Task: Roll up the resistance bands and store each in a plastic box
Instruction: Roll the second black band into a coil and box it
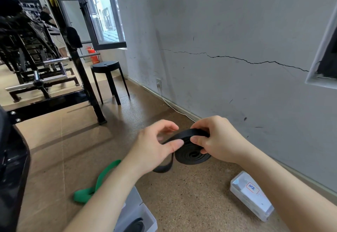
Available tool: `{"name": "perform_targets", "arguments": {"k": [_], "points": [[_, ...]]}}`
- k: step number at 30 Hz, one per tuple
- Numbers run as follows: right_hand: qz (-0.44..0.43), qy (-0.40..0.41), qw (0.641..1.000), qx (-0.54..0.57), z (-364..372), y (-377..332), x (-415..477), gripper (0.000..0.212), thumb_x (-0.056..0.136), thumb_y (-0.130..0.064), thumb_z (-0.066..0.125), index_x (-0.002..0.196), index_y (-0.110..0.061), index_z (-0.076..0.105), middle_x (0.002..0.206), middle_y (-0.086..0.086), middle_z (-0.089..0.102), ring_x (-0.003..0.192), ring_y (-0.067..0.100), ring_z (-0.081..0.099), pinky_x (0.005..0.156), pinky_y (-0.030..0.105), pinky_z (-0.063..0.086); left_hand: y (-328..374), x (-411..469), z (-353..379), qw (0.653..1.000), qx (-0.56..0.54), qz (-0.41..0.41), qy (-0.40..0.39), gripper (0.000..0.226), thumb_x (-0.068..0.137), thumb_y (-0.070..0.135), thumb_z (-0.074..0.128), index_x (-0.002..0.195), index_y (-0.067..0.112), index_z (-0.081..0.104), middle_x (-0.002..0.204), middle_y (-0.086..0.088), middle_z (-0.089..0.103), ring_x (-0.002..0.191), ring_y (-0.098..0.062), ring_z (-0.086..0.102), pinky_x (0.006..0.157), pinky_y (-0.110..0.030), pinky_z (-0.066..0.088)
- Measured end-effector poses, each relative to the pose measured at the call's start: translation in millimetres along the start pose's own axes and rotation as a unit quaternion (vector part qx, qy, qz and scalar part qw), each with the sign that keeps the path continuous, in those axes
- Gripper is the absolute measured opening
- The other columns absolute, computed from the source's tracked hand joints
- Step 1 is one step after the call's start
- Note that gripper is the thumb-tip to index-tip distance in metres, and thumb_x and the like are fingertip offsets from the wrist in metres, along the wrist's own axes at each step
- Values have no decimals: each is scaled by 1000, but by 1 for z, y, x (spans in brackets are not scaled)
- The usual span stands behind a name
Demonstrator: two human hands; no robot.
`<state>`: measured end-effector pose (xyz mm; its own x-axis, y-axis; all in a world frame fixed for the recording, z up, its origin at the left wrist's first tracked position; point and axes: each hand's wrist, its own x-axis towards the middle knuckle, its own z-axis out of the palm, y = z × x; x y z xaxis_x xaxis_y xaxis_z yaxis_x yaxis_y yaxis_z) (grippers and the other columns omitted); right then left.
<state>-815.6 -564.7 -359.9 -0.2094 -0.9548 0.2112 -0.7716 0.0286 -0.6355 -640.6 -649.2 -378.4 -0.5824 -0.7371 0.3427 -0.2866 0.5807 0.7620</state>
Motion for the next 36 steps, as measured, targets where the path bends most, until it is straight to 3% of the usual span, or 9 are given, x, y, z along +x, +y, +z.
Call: {"name": "perform_targets", "arguments": {"k": [7,14,18,23,26,29,36], "points": [[-2,-9,999,47,2,2,1,10,90,-17,66,99,-17,71,86,4,73,65,16,72,64,39,61,2,1,5,997,11,-3,70,20,66,20,86,75,30,71,73,20,70,71,2,67,72,-23,56],[33,8,990,139,1,6,1,9,90,-12,67,97,-16,72,86,3,73,70,17,73,64,36,62,0,2,1,999,-34,-35,-1,34,65,13,87,84,35,69,83,14,73,83,-2,69,86,-30,56],[57,3,974,220,1,5,1,12,90,-10,67,101,-9,72,88,8,74,76,18,74,66,33,62,4,1,1,998,-40,-40,20,32,67,14,85,84,36,70,81,11,74,80,-2,70,81,-29,57],[83,-44,951,294,-1,6,1,15,90,-10,67,104,-12,70,92,12,72,83,23,73,72,38,62,8,1,0,998,-18,-25,56,35,66,11,86,77,41,70,77,21,72,76,2,68,80,-24,56],[52,-95,968,224,3,4,-2,33,86,-16,73,118,-20,66,95,3,68,86,18,72,66,35,62,8,-2,2,999,17,-10,43,32,67,13,84,80,40,72,80,18,72,77,2,67,80,-26,56],[16,-70,988,133,9,1,-1,25,86,-18,73,111,-19,70,95,3,70,80,20,73,58,39,62,7,-3,2,999,27,3,40,30,69,14,83,82,39,72,80,17,72,78,3,66,78,-24,55],[55,-11,972,230,3,2,0,14,86,-14,72,98,-22,70,91,5,71,83,21,72,61,38,62,9,-1,0,997,-57,-9,47,27,76,14,79,93,33,73,89,15,73,86,5,66,80,-13,52]]}}
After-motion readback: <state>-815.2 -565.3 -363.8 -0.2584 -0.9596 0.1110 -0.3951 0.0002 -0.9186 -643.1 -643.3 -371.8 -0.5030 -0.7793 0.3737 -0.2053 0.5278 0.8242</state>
